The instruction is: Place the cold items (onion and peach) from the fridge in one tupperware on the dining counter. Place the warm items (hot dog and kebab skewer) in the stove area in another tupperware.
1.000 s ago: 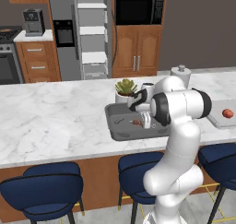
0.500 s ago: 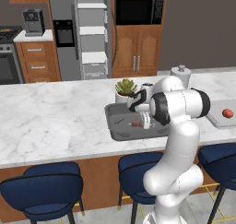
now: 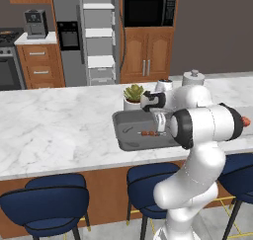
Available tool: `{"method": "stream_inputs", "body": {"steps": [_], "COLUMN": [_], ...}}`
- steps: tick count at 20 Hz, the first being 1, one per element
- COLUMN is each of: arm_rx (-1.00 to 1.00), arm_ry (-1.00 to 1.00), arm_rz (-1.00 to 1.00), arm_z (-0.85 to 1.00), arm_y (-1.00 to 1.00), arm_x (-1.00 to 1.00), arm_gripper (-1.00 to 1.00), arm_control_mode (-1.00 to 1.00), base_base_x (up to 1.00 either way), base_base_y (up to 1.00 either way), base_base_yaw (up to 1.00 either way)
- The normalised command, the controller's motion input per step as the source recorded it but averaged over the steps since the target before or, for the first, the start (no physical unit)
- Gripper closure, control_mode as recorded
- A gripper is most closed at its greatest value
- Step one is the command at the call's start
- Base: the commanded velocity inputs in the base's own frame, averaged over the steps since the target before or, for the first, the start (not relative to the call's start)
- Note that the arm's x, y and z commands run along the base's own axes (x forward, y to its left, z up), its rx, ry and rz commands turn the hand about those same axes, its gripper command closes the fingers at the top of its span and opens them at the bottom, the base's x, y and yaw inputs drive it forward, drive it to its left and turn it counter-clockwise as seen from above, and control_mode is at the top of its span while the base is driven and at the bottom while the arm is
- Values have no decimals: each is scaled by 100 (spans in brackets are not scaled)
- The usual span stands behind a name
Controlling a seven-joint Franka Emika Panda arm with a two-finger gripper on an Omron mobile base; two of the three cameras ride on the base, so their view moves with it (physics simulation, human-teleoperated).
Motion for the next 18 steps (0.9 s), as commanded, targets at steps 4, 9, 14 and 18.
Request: {"method": "stream_inputs", "body": {"steps": [4, 9, 14, 18], "arm_rx": [0, 0, 0, 0], "arm_ry": [-1, 0, -3, 0], "arm_rz": [-13, -23, -41, -48], "arm_z": [88, 78, 51, 43], "arm_y": [0, 0, 0, 0], "arm_x": [-48, -57, -68, -78], "arm_gripper": [-100, -100, -100, -100], "arm_control_mode": [-100, -100, -100, -100], "base_base_x": [0, 0, 0, 0], "base_base_y": [0, 0, 0, 0], "base_base_yaw": [0, 0, 0, 0]}}
